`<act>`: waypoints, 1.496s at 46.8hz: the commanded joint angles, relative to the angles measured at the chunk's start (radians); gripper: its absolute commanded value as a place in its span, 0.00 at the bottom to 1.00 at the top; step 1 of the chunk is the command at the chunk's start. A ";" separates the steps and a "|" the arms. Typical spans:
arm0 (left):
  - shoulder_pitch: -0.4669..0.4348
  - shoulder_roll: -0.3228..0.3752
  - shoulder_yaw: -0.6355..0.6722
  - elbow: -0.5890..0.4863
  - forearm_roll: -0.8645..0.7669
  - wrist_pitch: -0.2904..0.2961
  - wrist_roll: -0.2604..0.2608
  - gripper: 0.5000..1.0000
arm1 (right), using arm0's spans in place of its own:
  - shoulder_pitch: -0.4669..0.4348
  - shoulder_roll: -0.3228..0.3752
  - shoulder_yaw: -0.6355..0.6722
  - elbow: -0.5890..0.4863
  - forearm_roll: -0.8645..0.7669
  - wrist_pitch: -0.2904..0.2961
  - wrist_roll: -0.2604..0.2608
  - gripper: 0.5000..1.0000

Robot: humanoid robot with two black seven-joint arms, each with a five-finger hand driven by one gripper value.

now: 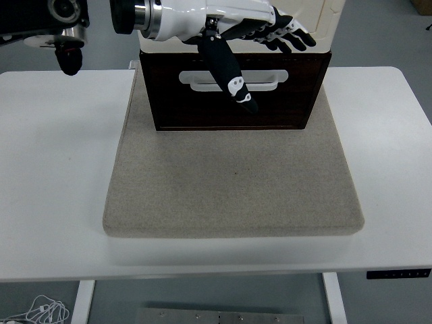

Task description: Open the drawer under the combination cabinet

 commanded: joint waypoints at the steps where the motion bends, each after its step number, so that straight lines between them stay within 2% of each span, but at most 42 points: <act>1: -0.004 -0.022 0.002 0.002 0.006 0.001 0.035 1.00 | 0.000 0.000 0.000 0.001 0.000 0.000 0.000 0.85; 12: 0.015 -0.083 0.002 0.009 -0.017 0.003 0.222 1.00 | 0.000 0.000 0.000 0.000 0.000 0.000 0.000 0.85; 18: 0.038 -0.117 0.002 0.045 -0.026 0.035 0.295 1.00 | 0.000 0.000 0.000 0.001 0.000 0.000 0.000 0.85; 24: 0.036 -0.120 0.002 0.078 -0.026 0.057 0.356 1.00 | 0.000 0.000 0.000 0.000 0.000 0.000 0.000 0.85; 32: 0.036 -0.120 0.004 0.092 -0.026 0.057 0.382 1.00 | 0.000 0.000 0.000 0.000 0.000 0.000 0.000 0.85; 40: 0.031 -0.117 0.004 0.100 -0.027 0.048 0.443 1.00 | 0.000 0.000 0.000 0.000 0.000 0.000 0.000 0.85; 51: 0.041 -0.120 0.004 0.152 -0.059 0.032 0.474 1.00 | 0.000 0.000 0.000 0.000 0.000 0.000 0.000 0.85; 59: 0.059 -0.137 0.004 0.198 -0.064 -0.026 0.476 1.00 | 0.000 0.000 0.000 0.000 0.000 0.000 0.000 0.85; 70: 0.087 -0.152 0.004 0.229 -0.064 -0.026 0.474 1.00 | 0.000 0.000 0.000 0.000 0.000 0.000 0.000 0.85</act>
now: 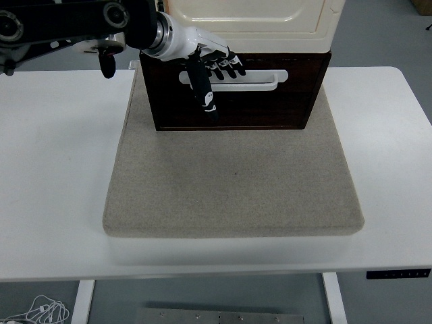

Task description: Open the drawer under the combination cabinet

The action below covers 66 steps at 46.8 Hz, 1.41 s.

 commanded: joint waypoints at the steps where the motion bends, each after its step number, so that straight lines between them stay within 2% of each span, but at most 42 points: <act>1: 0.006 -0.008 0.000 0.015 0.000 0.001 0.001 1.00 | 0.000 0.000 0.000 0.000 0.000 0.000 0.000 0.85; 22: 0.032 -0.071 -0.003 0.093 0.002 -0.005 0.014 1.00 | 0.000 0.000 0.000 0.001 0.000 0.000 0.000 0.85; 59: 0.044 -0.102 -0.009 0.089 0.003 -0.009 0.014 1.00 | 0.000 0.000 0.000 0.001 0.000 0.000 0.000 0.85; 66: 0.042 -0.102 -0.009 0.089 0.003 -0.043 0.014 1.00 | 0.000 0.000 0.000 0.000 0.000 0.000 0.000 0.85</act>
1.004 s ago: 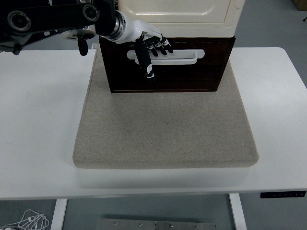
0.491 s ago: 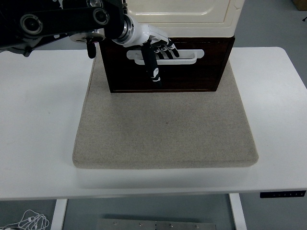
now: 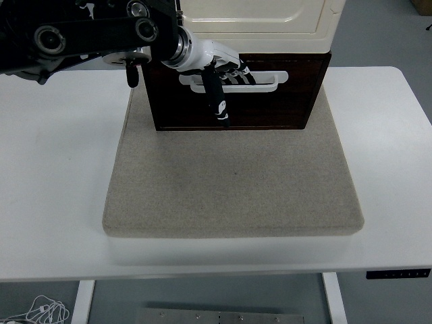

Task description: Open the drawer under the combination cabinet

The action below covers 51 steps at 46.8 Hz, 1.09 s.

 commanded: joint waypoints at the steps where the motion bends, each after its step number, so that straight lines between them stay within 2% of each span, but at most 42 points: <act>1: -0.004 0.000 -0.001 -0.001 0.000 -0.024 0.000 1.00 | 0.000 0.000 0.000 0.000 0.000 0.000 0.000 0.85; 19: -0.014 0.007 -0.041 0.004 -0.002 -0.129 0.000 1.00 | 0.000 0.000 0.000 0.001 0.000 0.000 0.000 0.85; 32: -0.015 0.012 -0.068 0.004 -0.002 -0.230 0.000 1.00 | 0.000 0.000 0.000 0.001 0.000 0.000 0.000 0.85; 51: -0.015 0.018 -0.091 0.004 -0.003 -0.293 0.000 1.00 | 0.000 0.000 0.000 0.000 0.000 0.000 0.000 0.85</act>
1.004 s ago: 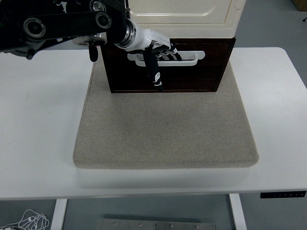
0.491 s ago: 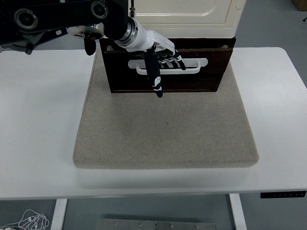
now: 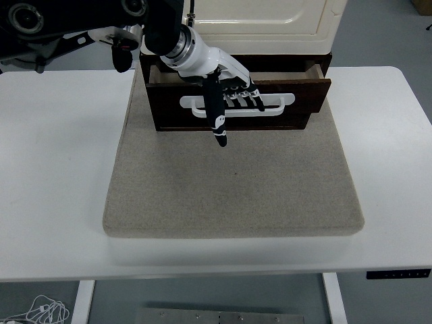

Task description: Open the drawer under the combination cabinet

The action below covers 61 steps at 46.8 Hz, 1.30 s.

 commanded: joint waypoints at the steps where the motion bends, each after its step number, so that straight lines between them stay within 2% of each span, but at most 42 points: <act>1: 0.000 0.002 -0.005 0.000 0.000 -0.010 0.000 1.00 | 0.000 0.000 0.000 0.000 0.000 0.000 0.000 0.85; 14: 0.000 0.008 -0.034 0.002 0.000 -0.056 0.001 1.00 | 0.000 0.000 0.000 0.000 0.000 0.000 0.000 0.85; 39: -0.001 0.023 -0.052 -0.001 -0.006 -0.056 0.001 1.00 | 0.000 0.000 0.000 0.000 0.000 0.000 0.000 0.85; 54: -0.006 0.023 -0.135 -0.001 -0.015 -0.056 0.000 1.00 | 0.000 0.000 0.000 0.000 0.000 0.000 0.000 0.85; 61: -0.006 0.036 -0.255 0.003 -0.018 -0.056 -0.003 1.00 | 0.000 0.000 0.000 0.000 0.000 0.000 0.000 0.85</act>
